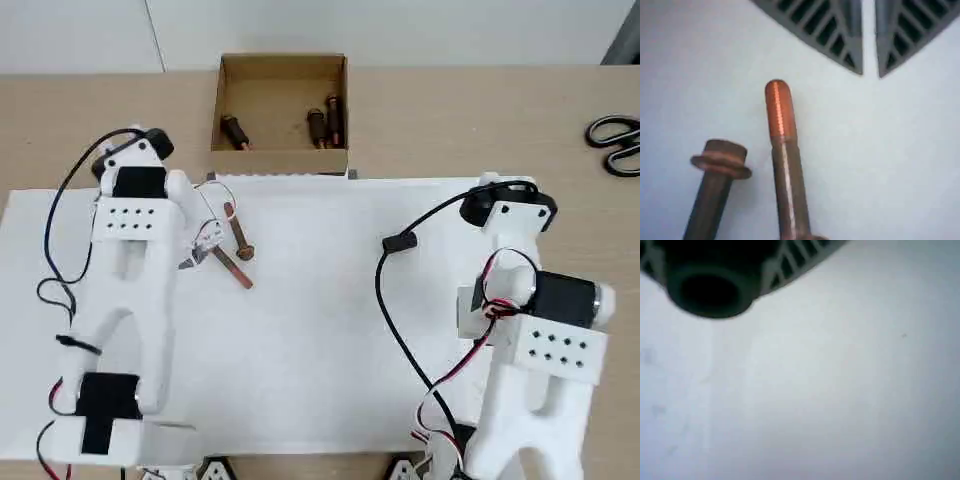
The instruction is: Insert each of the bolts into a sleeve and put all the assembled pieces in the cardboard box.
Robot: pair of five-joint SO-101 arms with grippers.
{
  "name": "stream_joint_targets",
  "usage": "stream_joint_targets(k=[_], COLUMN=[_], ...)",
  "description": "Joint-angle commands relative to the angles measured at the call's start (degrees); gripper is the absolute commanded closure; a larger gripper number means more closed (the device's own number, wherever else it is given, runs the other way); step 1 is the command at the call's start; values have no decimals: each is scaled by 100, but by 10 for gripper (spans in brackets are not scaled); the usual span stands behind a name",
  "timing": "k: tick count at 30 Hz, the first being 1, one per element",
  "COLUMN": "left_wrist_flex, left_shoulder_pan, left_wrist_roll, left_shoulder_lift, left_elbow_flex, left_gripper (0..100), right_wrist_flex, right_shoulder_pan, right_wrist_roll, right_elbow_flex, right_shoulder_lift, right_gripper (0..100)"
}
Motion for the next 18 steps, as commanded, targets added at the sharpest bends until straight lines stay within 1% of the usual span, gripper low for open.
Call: stream_joint_targets(k=[1, 6, 10, 12, 18], left_wrist_flex=[-141, -624, -721, -721, -782], left_shoulder_pan=[149, 273, 431, 501, 475], left_wrist_roll=[264, 264, 273, 273, 273], left_shoulder_lift=[88, 97, 97, 105, 105], left_elbow_flex=[-479, -488, -479, -462, -180], left_gripper=[993, 987, 890, 862, 882], right_wrist_flex=[-13, -13, -13, -13, -13], right_shoulder_pan=[92, 92, 92, 92, 92], right_wrist_roll=[-35, -44, -53, -53, -53], right_elbow_flex=[-26, -26, -26, -26, -26], right_shoulder_lift=[-154, -154, -154, -154, -154], right_gripper=[995, 995, 995, 995, 995])
